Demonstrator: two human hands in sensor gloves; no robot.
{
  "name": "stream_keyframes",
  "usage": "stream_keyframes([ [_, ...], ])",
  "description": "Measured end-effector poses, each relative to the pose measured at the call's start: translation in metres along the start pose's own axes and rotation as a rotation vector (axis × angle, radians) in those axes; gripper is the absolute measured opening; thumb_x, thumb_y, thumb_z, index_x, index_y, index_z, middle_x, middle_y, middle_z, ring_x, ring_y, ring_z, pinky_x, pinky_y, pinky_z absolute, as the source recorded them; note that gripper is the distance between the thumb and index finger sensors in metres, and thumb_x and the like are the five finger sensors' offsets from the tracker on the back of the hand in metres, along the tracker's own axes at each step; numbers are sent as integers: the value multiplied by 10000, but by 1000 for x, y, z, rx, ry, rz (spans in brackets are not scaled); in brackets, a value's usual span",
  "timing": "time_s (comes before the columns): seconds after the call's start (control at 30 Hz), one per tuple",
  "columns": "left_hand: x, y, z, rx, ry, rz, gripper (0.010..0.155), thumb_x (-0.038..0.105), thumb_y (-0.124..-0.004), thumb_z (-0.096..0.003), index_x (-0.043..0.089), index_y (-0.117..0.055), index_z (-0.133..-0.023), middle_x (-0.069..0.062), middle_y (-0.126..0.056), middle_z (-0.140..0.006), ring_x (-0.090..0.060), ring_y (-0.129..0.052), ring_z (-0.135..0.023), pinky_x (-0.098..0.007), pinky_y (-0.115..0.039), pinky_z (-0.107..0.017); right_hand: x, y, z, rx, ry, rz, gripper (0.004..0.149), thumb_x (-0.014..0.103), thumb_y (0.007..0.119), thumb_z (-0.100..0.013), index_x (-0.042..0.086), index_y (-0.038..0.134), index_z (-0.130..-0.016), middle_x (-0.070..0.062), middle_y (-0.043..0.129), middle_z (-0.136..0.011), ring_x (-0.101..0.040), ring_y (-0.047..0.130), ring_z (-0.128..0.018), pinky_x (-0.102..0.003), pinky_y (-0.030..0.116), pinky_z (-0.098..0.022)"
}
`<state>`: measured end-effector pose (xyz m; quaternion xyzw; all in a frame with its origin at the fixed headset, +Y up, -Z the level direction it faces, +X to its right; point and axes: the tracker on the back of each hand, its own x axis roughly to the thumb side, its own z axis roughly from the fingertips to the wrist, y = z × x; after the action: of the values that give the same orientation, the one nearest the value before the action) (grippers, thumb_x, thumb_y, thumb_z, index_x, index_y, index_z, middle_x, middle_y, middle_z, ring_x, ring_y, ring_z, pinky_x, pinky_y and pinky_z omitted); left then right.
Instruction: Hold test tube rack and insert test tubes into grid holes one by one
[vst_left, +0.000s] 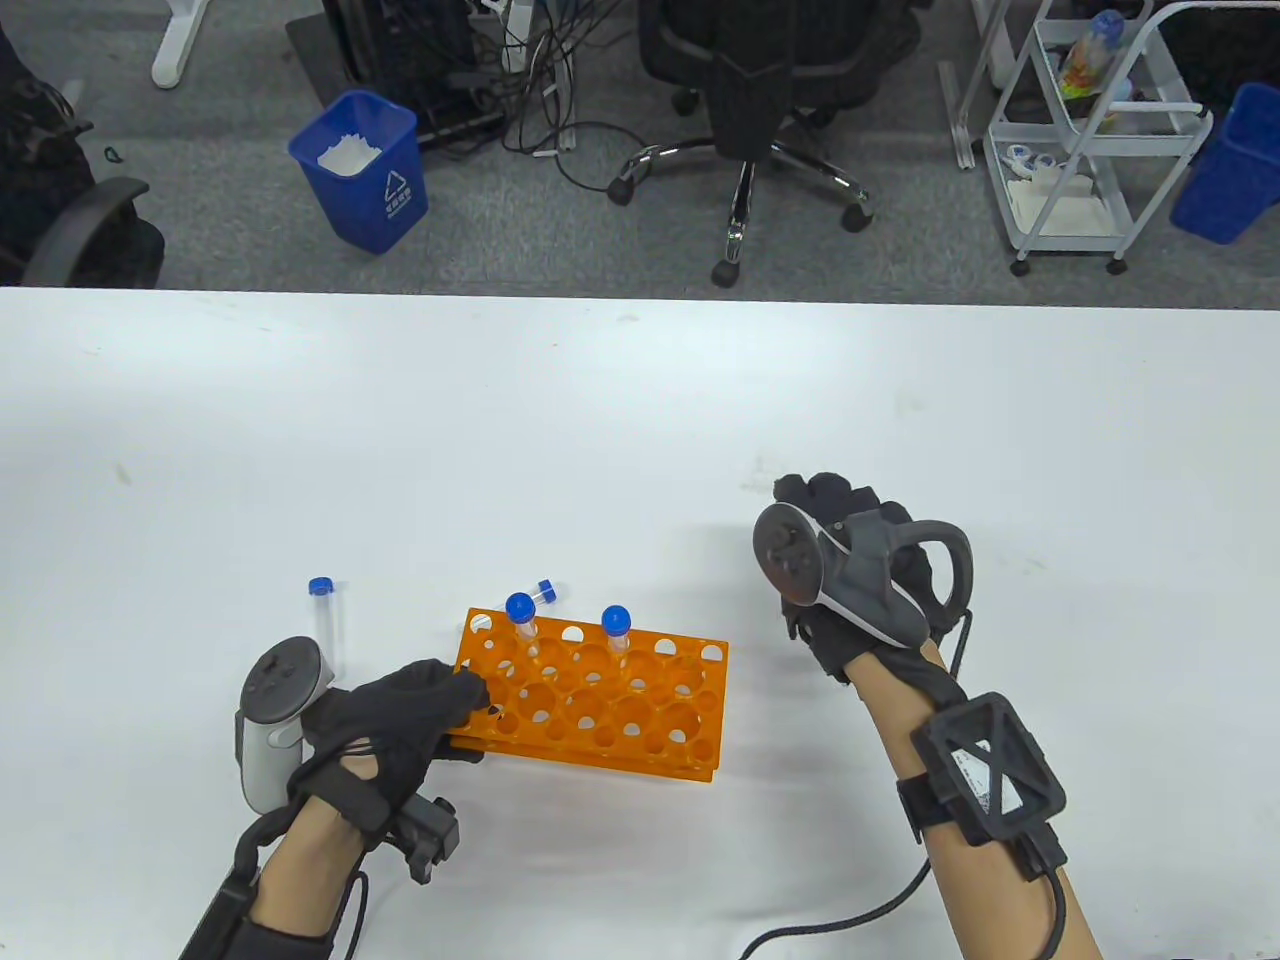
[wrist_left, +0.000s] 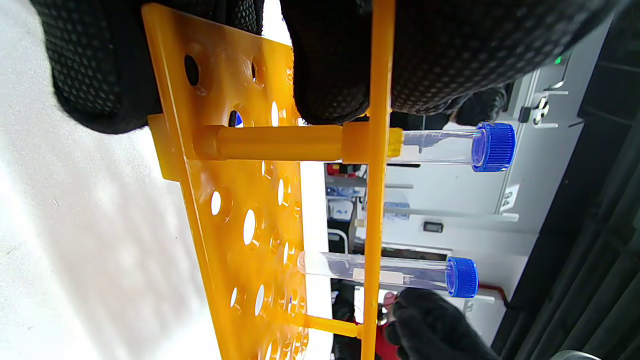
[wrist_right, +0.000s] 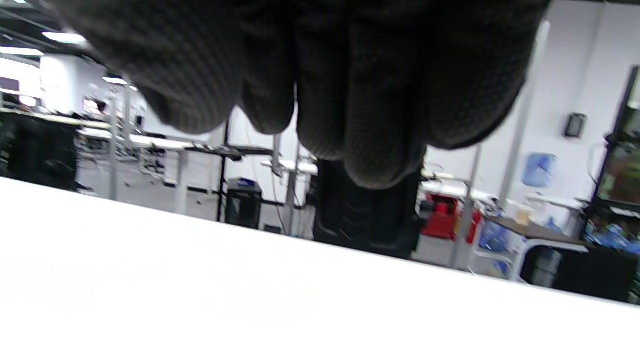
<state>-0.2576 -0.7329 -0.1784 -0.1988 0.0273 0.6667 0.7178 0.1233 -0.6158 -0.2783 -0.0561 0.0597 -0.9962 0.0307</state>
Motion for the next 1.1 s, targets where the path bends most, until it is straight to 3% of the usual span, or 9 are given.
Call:
stream_keyframes([
  [0.23,0,0,0,-1,0,4,391,471,-841,-396,163,-878,-635,-318,-632,-900,-445,-990,-622,-499,-918,-418,-31,74,-33,184,177,35,574,374,856,-390,193,769,-927,-194,863,-923,-415,976,-682,-588,836,-505],
  [0.43,1,0,0,2,1,7,393,471,-841,-395,162,-878,-635,-317,-631,-900,-446,-989,-623,-499,-917,-418,-42,114,-50,284,276,71,615,397,860,-386,211,732,-957,-211,832,-943,-425,957,-695,-590,828,-509],
  [0.97,0,-1,-1,3,7,5,392,472,-841,-396,162,-879,-634,-317,-633,-899,-445,-989,-623,-498,-918,-417,-44,148,-57,362,330,155,602,423,843,-391,180,750,-933,-180,907,-849,-393,993,-611,-558,857,-458],
  [1.1,0,-1,-1,3,9,5,392,472,-842,-395,162,-879,-634,-316,-634,-899,-447,-990,-621,-499,-918,-417,-44,150,-58,327,347,163,588,397,849,-387,163,760,-919,-169,926,-809,-379,1004,-573,-549,865,-436],
])
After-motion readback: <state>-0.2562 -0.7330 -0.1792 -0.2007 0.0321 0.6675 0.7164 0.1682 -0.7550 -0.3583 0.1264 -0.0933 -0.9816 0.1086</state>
